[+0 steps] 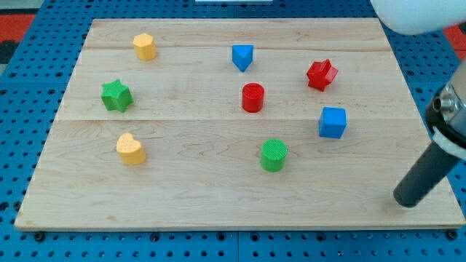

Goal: Slide the red star to the top right of the board

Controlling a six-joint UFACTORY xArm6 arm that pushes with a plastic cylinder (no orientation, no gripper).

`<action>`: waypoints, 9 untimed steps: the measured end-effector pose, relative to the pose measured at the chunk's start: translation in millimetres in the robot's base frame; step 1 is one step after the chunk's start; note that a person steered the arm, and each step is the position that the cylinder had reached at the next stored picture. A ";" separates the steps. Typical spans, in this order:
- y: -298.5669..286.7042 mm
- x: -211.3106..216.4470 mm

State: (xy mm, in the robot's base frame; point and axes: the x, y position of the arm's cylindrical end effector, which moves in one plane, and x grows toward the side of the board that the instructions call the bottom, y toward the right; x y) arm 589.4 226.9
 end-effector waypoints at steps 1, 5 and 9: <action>30.1 -23.4; 31.5 -162.4; -96.0 -209.6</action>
State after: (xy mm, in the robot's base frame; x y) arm 379.8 130.9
